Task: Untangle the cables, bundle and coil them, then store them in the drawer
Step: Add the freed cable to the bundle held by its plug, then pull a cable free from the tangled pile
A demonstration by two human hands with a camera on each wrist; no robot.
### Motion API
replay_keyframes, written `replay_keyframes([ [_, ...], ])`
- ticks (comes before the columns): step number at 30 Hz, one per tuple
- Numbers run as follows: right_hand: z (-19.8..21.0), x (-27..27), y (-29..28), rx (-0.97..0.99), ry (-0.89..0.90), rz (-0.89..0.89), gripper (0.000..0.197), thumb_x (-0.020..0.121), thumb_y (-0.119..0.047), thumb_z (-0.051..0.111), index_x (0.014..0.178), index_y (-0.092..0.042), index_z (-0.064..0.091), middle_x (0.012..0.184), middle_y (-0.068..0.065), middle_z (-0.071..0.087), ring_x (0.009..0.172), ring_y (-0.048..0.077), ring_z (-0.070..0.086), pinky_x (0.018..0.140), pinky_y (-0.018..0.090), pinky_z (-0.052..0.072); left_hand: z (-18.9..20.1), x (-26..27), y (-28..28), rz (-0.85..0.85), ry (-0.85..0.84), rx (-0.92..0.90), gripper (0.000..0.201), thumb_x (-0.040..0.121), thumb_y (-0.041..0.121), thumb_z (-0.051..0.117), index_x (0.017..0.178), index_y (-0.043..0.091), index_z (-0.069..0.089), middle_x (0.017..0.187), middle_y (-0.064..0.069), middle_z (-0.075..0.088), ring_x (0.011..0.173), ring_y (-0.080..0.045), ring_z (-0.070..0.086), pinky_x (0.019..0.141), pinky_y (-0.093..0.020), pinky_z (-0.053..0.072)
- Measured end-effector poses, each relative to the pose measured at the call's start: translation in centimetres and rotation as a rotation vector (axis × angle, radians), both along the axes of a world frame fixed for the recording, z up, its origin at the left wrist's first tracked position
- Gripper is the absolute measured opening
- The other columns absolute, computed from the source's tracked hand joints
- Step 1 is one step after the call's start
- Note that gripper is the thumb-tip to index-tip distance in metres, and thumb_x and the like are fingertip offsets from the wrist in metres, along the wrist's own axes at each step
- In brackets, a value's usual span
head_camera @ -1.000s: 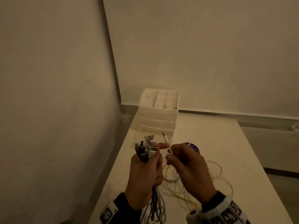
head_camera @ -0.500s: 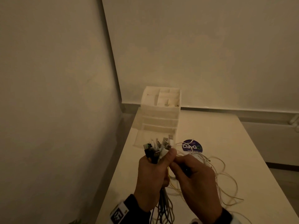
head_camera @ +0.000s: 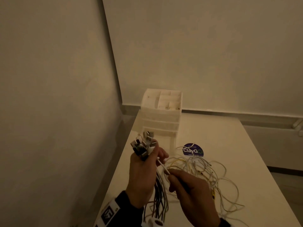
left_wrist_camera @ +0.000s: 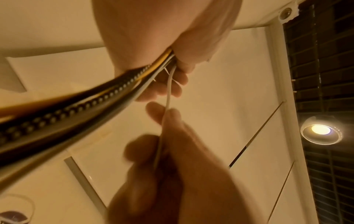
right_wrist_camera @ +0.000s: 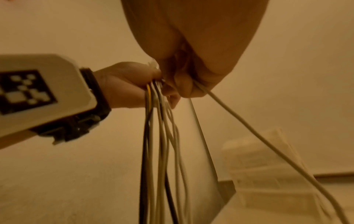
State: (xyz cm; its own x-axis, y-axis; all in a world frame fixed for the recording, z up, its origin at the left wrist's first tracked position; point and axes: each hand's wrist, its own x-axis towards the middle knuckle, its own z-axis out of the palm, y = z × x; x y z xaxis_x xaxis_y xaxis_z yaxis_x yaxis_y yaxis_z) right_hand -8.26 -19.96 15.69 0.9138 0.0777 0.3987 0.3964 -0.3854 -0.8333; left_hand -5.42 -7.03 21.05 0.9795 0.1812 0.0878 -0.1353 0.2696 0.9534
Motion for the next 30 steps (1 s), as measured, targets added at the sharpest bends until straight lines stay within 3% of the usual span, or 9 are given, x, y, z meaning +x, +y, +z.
replay_keyframes([
  [2, -1.3, 0.2, -0.4, -0.027, 0.028, 0.089, 0.023, 0.092, -0.04, 0.051, 0.091, -0.026, 0.07, 0.064, -0.013, 0.063, 0.058, 0.001, 0.061, 0.058, 0.007, 0.041, 0.6, 0.1, 0.7, -0.088, -0.038, -0.103, 0.03, 0.082, 0.034, 0.055, 0.059, 0.016, 0.06, 0.06, -0.012, 0.058, 0.059, -0.028, 0.06, 0.065, -0.045, 0.055],
  [7, -7.2, 0.7, -3.4, -0.201, 0.254, 0.219, 0.028, 0.095, -0.049, 0.034, 0.084, -0.03, 0.052, 0.061, -0.004, 0.051, 0.054, 0.005, 0.045, 0.057, 0.017, 0.034, 3.7, 1.0, 4.1, -0.105, -0.084, -0.186, 0.046, 0.078, 0.048, 0.066, 0.063, 0.011, 0.045, 0.046, 0.002, 0.029, 0.036, -0.009, 0.025, 0.04, -0.02, 0.026],
  [11, -10.4, 0.9, -6.5, -0.318, 0.42, 0.201, 0.026, 0.098, -0.039, 0.04, 0.076, -0.031, 0.051, 0.066, -0.016, 0.054, 0.06, 0.003, 0.049, 0.062, 0.023, 0.039, 5.1, 0.5, 7.0, -0.117, -0.144, -0.111, 0.045, 0.083, 0.049, 0.062, 0.065, 0.01, 0.049, 0.046, 0.004, 0.028, 0.035, -0.007, 0.021, 0.039, -0.016, 0.022],
  [14, -10.9, 1.5, -8.0, -0.397, 0.482, 0.173, 0.034, 0.094, -0.049, 0.038, 0.075, -0.025, 0.054, 0.068, -0.012, 0.057, 0.065, -0.001, 0.053, 0.063, 0.018, 0.04, 5.0, -0.6, 7.9, -0.2, -0.133, -0.029, 0.045, 0.072, 0.05, 0.075, 0.067, 0.01, 0.055, 0.043, 0.007, 0.032, 0.033, -0.006, 0.022, 0.039, -0.014, 0.024],
  [18, -8.1, 2.4, -8.4, -0.445, 0.39, 0.168, 0.039, 0.089, -0.053, 0.047, 0.072, -0.021, 0.061, 0.066, 0.002, 0.059, 0.061, 0.007, 0.054, 0.058, 0.019, 0.038, 3.8, -2.1, 6.5, -0.314, -0.075, 0.427, 0.022, 0.069, 0.029, 0.082, 0.077, 0.012, 0.071, 0.052, 0.006, 0.058, 0.039, -0.005, 0.047, 0.041, -0.018, 0.038],
  [22, -2.2, 2.8, -6.4, -0.363, 0.186, 0.217, 0.019, 0.089, -0.043, 0.058, 0.075, -0.032, 0.064, 0.067, -0.001, 0.062, 0.059, 0.013, 0.055, 0.055, 0.018, 0.04, -0.3, -1.9, 2.8, -0.334, -0.064, 0.786, 0.008, 0.083, 0.016, 0.073, 0.086, 0.023, 0.074, 0.07, 0.022, 0.07, 0.072, 0.011, 0.064, 0.067, -0.008, 0.045],
  [24, 0.1, 3.2, -5.5, -0.277, 0.131, 0.218, 0.014, 0.09, -0.033, 0.061, 0.076, -0.034, 0.061, 0.068, -0.005, 0.063, 0.057, 0.009, 0.054, 0.053, 0.015, 0.039, -2.1, -1.4, 1.0, -0.278, -0.018, 0.772, 0.009, 0.082, 0.023, 0.073, 0.09, 0.021, 0.075, 0.075, 0.013, 0.072, 0.076, 0.004, 0.066, 0.069, -0.016, 0.048],
  [27, 1.4, 4.4, -5.4, -0.211, 0.104, 0.164, 0.019, 0.092, -0.025, 0.059, 0.075, -0.033, 0.056, 0.067, -0.012, 0.06, 0.057, 0.006, 0.051, 0.054, 0.017, 0.037, -2.3, -0.6, -1.0, -0.253, 0.087, 0.566, 0.011, 0.087, 0.017, 0.069, 0.076, 0.019, 0.067, 0.056, 0.006, 0.066, 0.053, -0.01, 0.061, 0.053, -0.011, 0.041],
  [30, 1.4, 5.1, -5.7, -0.182, 0.128, 0.164, 0.018, 0.096, -0.023, 0.05, 0.079, -0.025, 0.055, 0.065, -0.008, 0.056, 0.058, 0.008, 0.049, 0.055, 0.02, 0.038, -2.0, 0.0, -2.1, -0.31, 0.109, 0.497, 0.014, 0.089, 0.01, 0.066, 0.079, 0.02, 0.064, 0.041, 0.008, 0.049, 0.039, 0.005, 0.05, 0.045, -0.007, 0.038],
])
